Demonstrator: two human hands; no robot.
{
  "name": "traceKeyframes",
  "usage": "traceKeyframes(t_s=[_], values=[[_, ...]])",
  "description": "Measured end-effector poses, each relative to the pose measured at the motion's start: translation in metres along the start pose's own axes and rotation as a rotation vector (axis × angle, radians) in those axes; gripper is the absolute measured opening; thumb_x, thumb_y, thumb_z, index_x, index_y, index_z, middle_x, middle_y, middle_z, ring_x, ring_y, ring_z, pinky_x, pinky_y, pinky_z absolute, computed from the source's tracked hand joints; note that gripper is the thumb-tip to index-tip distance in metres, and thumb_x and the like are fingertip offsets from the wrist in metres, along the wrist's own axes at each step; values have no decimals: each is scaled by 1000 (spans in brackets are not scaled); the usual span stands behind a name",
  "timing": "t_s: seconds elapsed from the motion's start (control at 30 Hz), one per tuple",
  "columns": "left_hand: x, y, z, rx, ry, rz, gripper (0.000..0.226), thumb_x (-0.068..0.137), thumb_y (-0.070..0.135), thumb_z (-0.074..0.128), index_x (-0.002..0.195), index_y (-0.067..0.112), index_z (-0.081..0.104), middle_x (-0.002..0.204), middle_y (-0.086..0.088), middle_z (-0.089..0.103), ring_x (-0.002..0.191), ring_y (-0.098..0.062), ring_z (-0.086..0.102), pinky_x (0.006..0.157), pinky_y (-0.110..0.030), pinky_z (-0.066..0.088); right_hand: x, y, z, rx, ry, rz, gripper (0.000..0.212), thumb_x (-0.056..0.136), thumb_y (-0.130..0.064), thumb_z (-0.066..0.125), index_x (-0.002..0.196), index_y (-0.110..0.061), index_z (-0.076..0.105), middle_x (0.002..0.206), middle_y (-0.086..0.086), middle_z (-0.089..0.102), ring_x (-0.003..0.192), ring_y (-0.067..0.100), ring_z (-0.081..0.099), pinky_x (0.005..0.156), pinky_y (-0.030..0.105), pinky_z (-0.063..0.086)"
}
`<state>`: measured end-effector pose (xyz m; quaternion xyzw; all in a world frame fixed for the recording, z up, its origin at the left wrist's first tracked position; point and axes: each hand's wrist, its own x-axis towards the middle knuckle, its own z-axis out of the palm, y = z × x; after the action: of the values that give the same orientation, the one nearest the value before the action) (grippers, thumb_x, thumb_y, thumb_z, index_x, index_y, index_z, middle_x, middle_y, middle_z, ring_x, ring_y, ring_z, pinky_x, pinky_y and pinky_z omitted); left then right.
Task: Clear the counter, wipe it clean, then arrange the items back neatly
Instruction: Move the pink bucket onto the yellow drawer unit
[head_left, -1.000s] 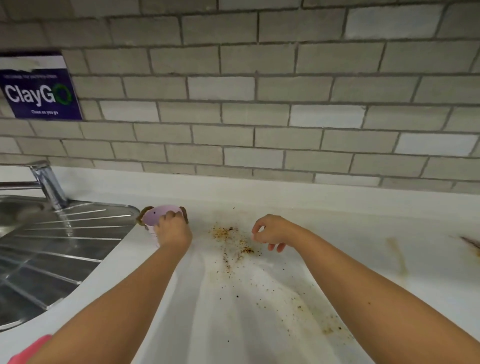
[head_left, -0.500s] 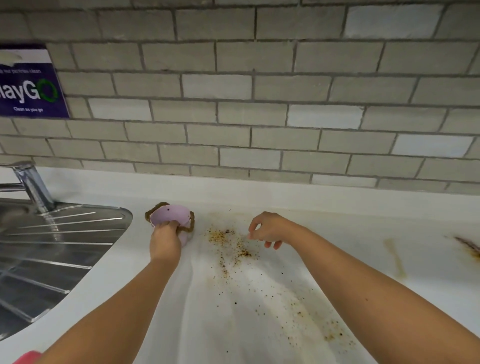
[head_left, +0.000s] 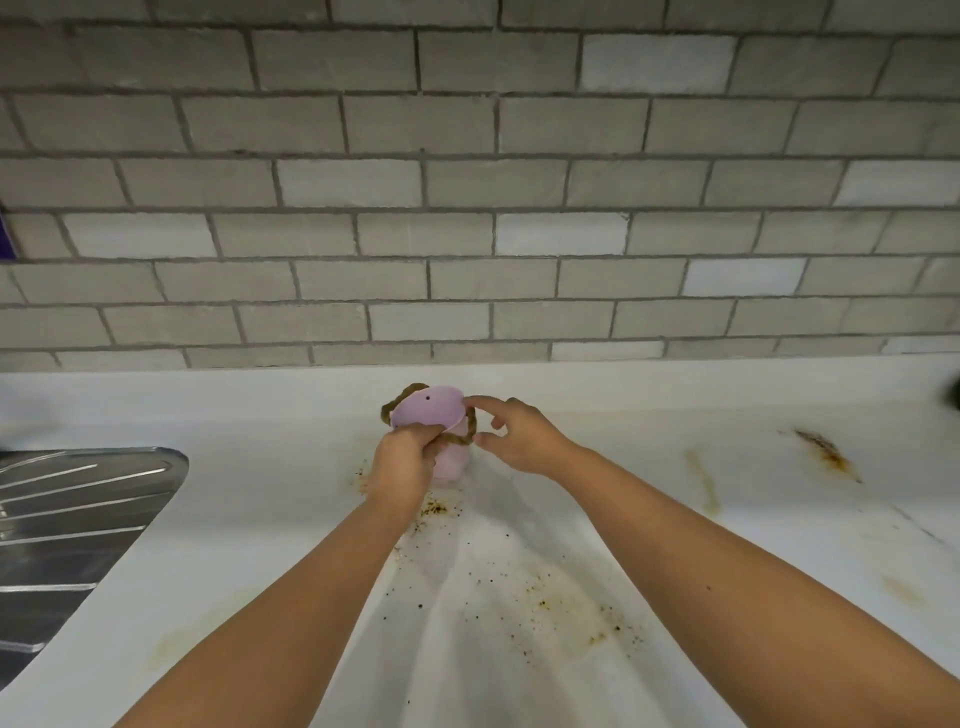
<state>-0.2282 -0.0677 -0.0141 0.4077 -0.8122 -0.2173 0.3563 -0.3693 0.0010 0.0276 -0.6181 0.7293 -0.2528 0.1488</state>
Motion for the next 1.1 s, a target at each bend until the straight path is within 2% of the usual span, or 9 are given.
traceKeyframes(t_s=[0.07, 0.13, 0.27, 0.4, 0.57, 0.67, 0.87, 0.93, 1.1], values=[[-1, 18, 12, -27, -46, 63, 26, 90, 7, 54, 113, 7, 66, 111, -11, 67, 102, -25, 61, 82, -16, 40, -9, 14, -7, 7, 42, 39, 43, 96, -23, 48, 139, -29, 42, 120, 15, 48, 112, 26, 49, 86, 18, 31], [-3, 37, 23, -42, -91, 129, 24, 90, 8, 54, 111, 7, 67, 111, -13, 67, 107, -28, 60, 88, -24, 40, -21, 30, -18, 18, 81, 80, 39, 97, -23, 47, 135, -26, 47, 120, 16, 48, 114, 27, 50, 89, 19, 32], [-9, 78, 50, -117, -180, 238, 22, 89, 3, 54, 105, 5, 69, 104, -14, 69, 102, -28, 62, 78, -14, 34, -51, 61, -44, 21, 178, 176, 30, 95, -21, 50, 124, -18, 59, 116, 15, 53, 108, 28, 54, 94, 28, 41], [-18, 123, 82, -166, -260, 335, 21, 88, 2, 54, 101, 5, 71, 98, -14, 70, 94, -27, 63, 77, -18, 37, -89, 95, -74, 8, 274, 251, 19, 92, -18, 54, 106, -14, 65, 105, 14, 59, 98, 26, 57, 83, 27, 43], [-36, 189, 126, -207, -319, 445, 26, 85, -1, 56, 103, 9, 72, 92, -4, 71, 81, -10, 56, 65, 0, 36, -146, 141, -114, -23, 368, 326, 11, 90, -17, 56, 90, -14, 66, 95, 13, 66, 83, 22, 56, 65, 18, 37], [-53, 227, 152, -244, -351, 488, 27, 84, -2, 56, 102, 10, 72, 88, 2, 68, 82, -12, 57, 65, -1, 35, -187, 164, -140, -46, 416, 362, 13, 90, -15, 55, 91, -10, 67, 84, 5, 64, 75, 17, 50, 55, 9, 33], [-91, 307, 204, -294, -380, 569, 28, 83, -2, 56, 101, 11, 73, 97, -6, 72, 86, -16, 60, 67, -5, 36, -268, 212, -188, -73, 471, 444, 14, 91, -16, 54, 95, -12, 67, 95, 11, 66, 80, 17, 51, 63, 19, 35], [-108, 336, 221, -311, -390, 596, 29, 82, -2, 56, 100, 11, 73, 96, -7, 72, 87, -19, 62, 68, -13, 39, -297, 228, -203, -81, 493, 470, 14, 91, -17, 54, 96, -12, 67, 96, 12, 66, 81, 18, 52, 65, 20, 35], [-145, 395, 260, -346, -426, 652, 31, 81, -3, 56, 102, 11, 72, 101, -6, 72, 95, -21, 62, 73, -12, 34, -362, 264, -234, -101, 545, 525, 16, 91, -16, 54, 97, -11, 68, 94, 12, 66, 79, 17, 50, 56, 15, 34]])
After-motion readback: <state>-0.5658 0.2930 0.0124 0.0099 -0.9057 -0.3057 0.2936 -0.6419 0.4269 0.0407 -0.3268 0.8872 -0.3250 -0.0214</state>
